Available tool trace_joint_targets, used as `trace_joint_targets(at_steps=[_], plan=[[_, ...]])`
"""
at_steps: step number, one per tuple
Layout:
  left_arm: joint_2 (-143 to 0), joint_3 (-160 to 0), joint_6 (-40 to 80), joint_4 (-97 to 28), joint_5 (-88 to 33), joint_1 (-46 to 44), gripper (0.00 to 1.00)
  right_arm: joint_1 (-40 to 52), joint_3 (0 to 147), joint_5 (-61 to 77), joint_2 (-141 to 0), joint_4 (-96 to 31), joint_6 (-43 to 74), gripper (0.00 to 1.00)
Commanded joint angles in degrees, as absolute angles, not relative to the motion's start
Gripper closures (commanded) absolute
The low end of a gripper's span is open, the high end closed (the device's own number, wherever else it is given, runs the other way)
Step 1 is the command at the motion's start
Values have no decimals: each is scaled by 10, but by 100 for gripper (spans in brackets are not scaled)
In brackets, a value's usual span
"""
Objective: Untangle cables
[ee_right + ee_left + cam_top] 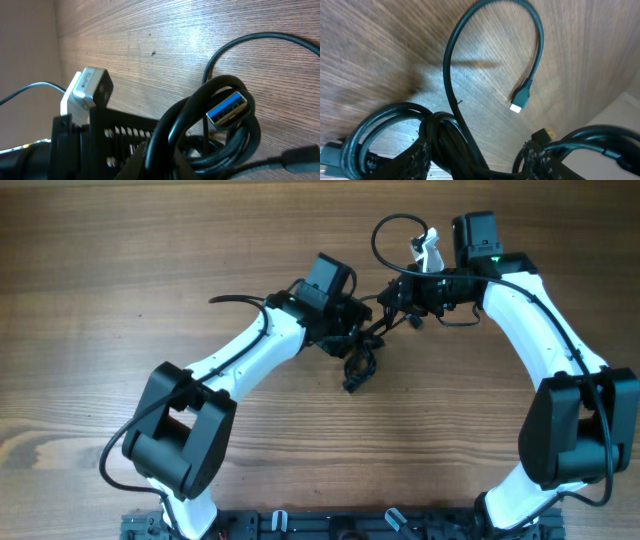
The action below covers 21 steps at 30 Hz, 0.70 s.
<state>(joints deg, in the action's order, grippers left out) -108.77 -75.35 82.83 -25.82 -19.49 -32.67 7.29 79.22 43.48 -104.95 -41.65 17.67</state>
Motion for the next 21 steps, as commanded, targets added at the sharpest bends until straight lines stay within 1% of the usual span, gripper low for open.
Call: trace_joint_targets(at_steps=[1, 2, 4, 6, 7, 10, 13, 14, 15, 16, 17, 19, 20, 21], plan=[[-1096, -749, 831, -269, -184, -337, 40, 74, 798, 451, -1058, -415, 165, 87], [-1096, -749, 830, -272, -184, -341, 40, 74, 798, 451, -1058, -415, 165, 87], [-1096, -748, 827, -274, -183, -352, 44, 74, 798, 451, -1058, -414, 165, 87], [-1096, -748, 827, -275, -181, -359, 53, 74, 798, 451, -1058, -416, 165, 87], [-1096, -748, 827, -277, -179, -359, 60, 74, 798, 451, -1058, -417, 165, 87], [-1096, -748, 827, -278, -164, -352, 74, 75, 798, 451, -1058, -418, 165, 87], [-1096, -748, 827, -279, -157, -338, 82, 75, 798, 451, -1058, -418, 158, 87], [-1096, -748, 804, -278, -156, -332, 86, 75, 798, 450, -1057, -419, 149, 86], [-1096, -748, 769, -277, -147, -327, 87, 75, 798, 450, -1058, -422, 147, 86], [-1096, -748, 695, -276, -122, -323, 75, 75, 798, 451, -1058, -423, 137, 83], [-1096, -748, 608, -277, -96, -321, 56, 75, 798, 450, -1058, -425, 131, 82], [-1096, -748, 413, -277, -79, -321, 32, 75, 798, 450, -1057, -429, 119, 79], [-1096, -748, 344, -281, -79, -321, 25, 75, 798, 450, -1058, -430, 119, 78], [-1095, -748, 273, -283, -86, -321, 23, 75, 798, 450, -1058, -429, 120, 77]])
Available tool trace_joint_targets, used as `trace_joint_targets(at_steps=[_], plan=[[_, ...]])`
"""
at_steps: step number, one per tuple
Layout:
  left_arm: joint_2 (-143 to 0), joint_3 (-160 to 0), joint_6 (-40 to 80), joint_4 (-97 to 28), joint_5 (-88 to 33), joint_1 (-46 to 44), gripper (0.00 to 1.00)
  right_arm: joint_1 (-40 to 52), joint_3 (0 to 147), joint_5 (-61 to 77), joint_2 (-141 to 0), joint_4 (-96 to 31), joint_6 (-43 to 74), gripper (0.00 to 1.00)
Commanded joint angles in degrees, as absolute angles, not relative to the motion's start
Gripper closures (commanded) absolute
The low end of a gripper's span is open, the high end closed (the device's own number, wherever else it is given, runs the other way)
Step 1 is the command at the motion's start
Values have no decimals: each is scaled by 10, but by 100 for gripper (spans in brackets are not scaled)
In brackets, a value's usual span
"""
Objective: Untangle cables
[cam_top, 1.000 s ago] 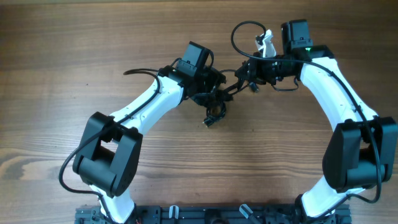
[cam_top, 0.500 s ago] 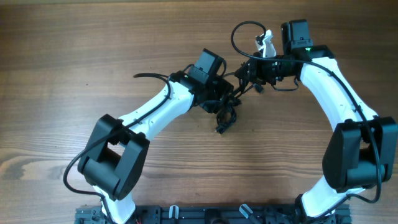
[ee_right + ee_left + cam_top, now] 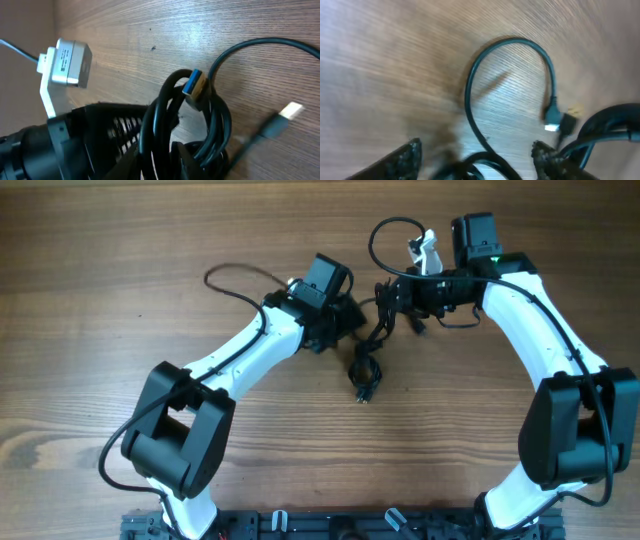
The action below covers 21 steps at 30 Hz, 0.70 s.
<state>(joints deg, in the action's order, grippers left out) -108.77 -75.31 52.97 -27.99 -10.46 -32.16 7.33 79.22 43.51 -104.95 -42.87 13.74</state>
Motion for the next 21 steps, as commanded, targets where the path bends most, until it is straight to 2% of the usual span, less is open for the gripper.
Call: trace_joint_targets(at_steps=[1, 7, 8, 10, 11, 12, 16, 20, 21], plan=[[-1094, -748, 231, -282, -96, -321, 22, 75, 798, 450, -1058, -429, 120, 77], [-991, -748, 25, -336, -114, -319, 25, 75, 798, 450, -1058, -434, 105, 73], [-966, -748, 17, -353, -111, -318, 25, 75, 798, 450, -1058, -434, 104, 72], [-920, -748, 17, -396, -88, -314, 23, 75, 798, 430, -1058, -438, 96, 62], [-912, -748, 20, -415, -90, -313, 22, 75, 798, 381, -1058, -449, 107, 53], [-911, -748, 24, -429, -102, -313, 22, 75, 798, 317, -1058, -465, 138, 48], [-936, -748, 24, -433, -155, -338, 26, 74, 798, 140, -1059, -526, 199, 39], [-980, -748, 17, -351, -154, -407, 20, 17, 798, 157, -1062, -519, 193, 37], [-995, -748, 17, -326, -154, -421, 14, -7, 798, 186, -1062, -514, 178, 36]])
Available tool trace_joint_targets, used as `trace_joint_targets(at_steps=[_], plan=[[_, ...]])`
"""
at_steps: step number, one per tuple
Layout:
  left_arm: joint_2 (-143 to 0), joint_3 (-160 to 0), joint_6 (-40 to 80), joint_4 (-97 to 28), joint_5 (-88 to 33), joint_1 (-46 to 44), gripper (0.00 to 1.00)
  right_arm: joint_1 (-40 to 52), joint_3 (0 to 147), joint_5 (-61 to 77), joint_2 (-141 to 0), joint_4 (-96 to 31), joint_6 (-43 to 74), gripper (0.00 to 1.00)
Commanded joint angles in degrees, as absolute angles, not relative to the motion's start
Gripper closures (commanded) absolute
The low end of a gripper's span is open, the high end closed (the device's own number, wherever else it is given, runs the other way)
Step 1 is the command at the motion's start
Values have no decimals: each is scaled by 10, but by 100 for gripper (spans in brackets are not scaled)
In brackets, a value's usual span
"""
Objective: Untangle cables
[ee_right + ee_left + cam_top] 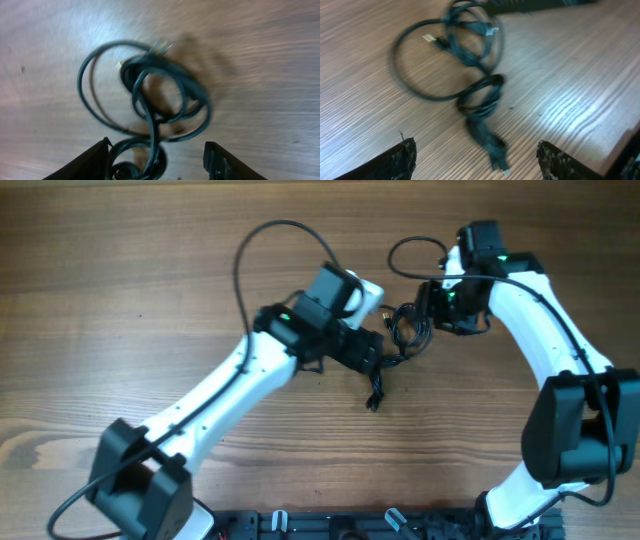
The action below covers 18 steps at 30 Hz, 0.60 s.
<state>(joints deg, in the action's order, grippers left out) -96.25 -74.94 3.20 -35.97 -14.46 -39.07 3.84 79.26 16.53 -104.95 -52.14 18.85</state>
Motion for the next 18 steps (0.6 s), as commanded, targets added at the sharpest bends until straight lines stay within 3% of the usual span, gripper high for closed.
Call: trace_joint_targets(at_steps=[1, 4, 6, 8, 14, 16, 18], plan=[[-1012, -748, 3, -300, -154, -432, 12, -25, 798, 207, -1062, -513, 167, 36], [-1064, -748, -121, -261, -140, -462, 12, -70, 798, 252, -1062, -515, 147, 35], [-1089, -748, -165, -251, -62, -470, 11, -74, 798, 256, -1062, -519, 136, 34], [-1104, -748, -165, -229, -4, -465, 11, -73, 798, 256, -1062, -519, 135, 34], [-1140, -748, -165, -206, -6, -473, 13, -72, 798, 256, -1062, -517, 135, 34], [-1142, -748, -165, -201, -6, -473, 23, -71, 798, 256, -1062, -517, 135, 35], [-1142, -748, -164, -199, -6, -473, 59, -70, 798, 256, -1062, -516, 135, 34]])
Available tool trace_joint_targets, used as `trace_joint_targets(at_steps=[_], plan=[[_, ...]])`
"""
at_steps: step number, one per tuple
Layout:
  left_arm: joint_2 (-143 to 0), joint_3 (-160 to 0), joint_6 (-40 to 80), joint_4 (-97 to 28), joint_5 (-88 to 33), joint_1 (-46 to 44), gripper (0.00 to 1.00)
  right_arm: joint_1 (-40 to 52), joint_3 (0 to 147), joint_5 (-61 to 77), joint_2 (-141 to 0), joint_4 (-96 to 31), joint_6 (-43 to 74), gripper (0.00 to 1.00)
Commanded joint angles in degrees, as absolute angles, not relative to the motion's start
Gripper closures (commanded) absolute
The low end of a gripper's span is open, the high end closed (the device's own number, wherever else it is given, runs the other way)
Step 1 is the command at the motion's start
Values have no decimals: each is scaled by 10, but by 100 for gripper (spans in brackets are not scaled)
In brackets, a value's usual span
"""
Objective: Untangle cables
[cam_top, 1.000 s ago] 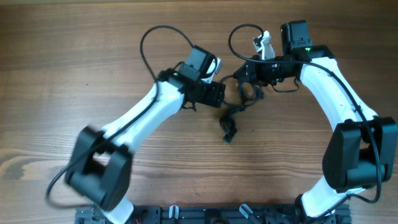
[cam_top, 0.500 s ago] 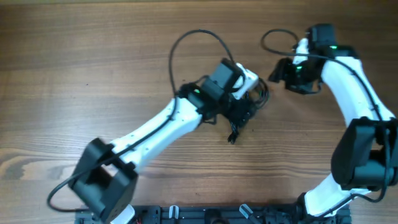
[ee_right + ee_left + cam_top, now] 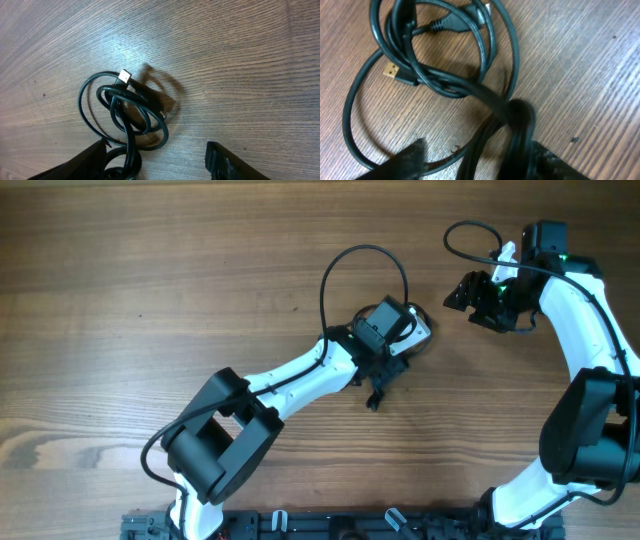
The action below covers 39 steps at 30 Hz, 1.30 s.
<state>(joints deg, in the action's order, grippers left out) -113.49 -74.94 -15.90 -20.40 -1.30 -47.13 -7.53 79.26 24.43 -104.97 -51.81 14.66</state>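
Observation:
The tangled black cables (image 3: 455, 75) lie in a knot on the wooden table, with a gold plug (image 3: 391, 70) at the left. My left gripper (image 3: 477, 150) is open, low over the knot, and the twisted neck of the bundle passes between its fingers (image 3: 410, 160). In the overhead view the left gripper (image 3: 388, 365) covers most of the bundle; only a cable tail (image 3: 375, 396) shows. My right gripper (image 3: 156, 150) is open and empty, with the cable loops (image 3: 125, 110) to its left. From overhead the right gripper (image 3: 464, 292) sits apart, to the right of the bundle.
A thin black wire (image 3: 362, 260) from the left wrist arcs over the table behind the bundle. A similar wire (image 3: 468, 232) loops by the right wrist. The wooden table (image 3: 120, 300) stretches left and front.
My left gripper, open above the bundle before, is now close down over it with the twisted neck between its fingers. My right gripper has moved right, away from the cables, still open.
At first both grippers were close together, each with strands of the bundle in its jaws, above the table. Then the left fingers stood apart while the right still held cable. Later the bundle lay on the table with both grippers open; now the left straddles it.

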Motion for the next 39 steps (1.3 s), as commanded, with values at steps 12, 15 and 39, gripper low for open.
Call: trace_joint_targets(at_steps=[12, 15, 39], plan=[[-1046, -753, 3, -205, -20, -452, 89, -54, 798, 392, -1062, -516, 35, 31], [-1003, -753, 63, -239, -98, -425, 87, -46, 798, 408, -1062, -518, 30, 31], [-982, -753, 204, -194, -903, -171, 96, 21, 798, 21, -1062, -450, 270, 43]])
